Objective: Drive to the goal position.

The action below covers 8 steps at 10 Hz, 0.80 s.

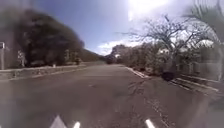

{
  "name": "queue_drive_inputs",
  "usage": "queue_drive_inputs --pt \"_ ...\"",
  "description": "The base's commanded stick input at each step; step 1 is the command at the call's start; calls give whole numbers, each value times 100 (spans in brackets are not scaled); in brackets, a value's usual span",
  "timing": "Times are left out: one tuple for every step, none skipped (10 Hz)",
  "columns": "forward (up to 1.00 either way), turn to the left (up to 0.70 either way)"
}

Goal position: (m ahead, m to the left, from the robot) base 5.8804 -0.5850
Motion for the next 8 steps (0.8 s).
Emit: queue_drive_inputs --pt "50 0" --pt "50 0" --pt "50 0" --pt "50 0" --pt "50 0" --pt "50 0" --pt "50 0" --pt "50 0"
